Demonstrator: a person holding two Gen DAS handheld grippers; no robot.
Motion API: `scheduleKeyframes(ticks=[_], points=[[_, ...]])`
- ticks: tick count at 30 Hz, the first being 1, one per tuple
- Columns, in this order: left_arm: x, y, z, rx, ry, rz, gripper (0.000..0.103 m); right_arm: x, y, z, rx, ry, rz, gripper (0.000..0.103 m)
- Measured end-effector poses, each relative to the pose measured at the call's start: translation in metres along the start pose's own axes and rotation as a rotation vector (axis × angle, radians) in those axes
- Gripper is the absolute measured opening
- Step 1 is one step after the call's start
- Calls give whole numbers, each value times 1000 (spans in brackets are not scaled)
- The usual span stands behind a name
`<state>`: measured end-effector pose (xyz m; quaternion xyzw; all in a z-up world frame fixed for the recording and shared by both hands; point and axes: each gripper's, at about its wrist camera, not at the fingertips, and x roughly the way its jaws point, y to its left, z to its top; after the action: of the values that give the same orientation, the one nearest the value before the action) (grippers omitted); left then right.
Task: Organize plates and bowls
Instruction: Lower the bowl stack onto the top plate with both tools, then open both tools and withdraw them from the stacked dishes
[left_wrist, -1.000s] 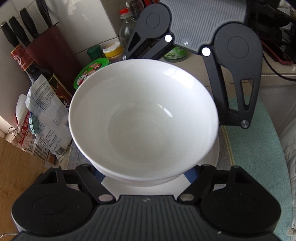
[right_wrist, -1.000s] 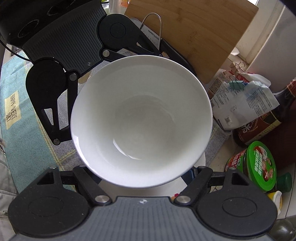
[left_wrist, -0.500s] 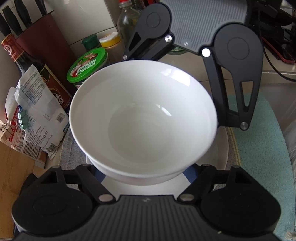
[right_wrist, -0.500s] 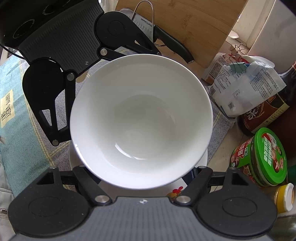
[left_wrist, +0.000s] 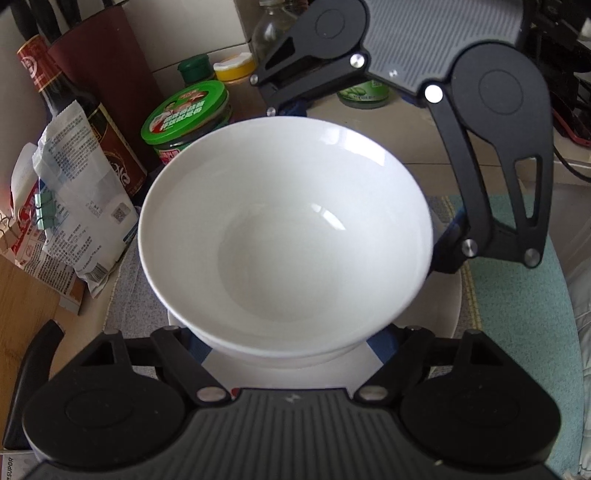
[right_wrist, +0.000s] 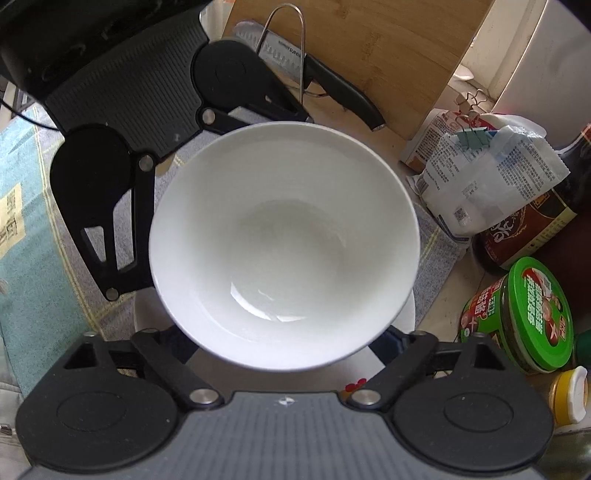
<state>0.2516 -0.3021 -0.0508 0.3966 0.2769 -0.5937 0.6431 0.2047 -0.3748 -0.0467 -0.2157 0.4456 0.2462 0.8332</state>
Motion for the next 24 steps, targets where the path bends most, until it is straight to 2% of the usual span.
scheduleKeyframes(ticks=[4,7,13,17,20,24], points=[[-12,-4,-3,-3,-27,23,84,-3,4,0,-11,-1,-18,103],[-25,-4,-6,-33,-63,50,92,-5,5,-2,3,-4,-20,103],[-45,-6,-15,-105,-88,115,95,-16,11,-7,34,-16,-64,103],[-58,-15,-24,-206,-111,224,97,-22,15,-9,70,-12,-113,103],[-71,-23,-32,-325,-150,333,99,-23,16,-11,140,1,-143,103],[-92,-38,-46,-484,-186,408,100,-25,18,-15,263,37,-152,103]])
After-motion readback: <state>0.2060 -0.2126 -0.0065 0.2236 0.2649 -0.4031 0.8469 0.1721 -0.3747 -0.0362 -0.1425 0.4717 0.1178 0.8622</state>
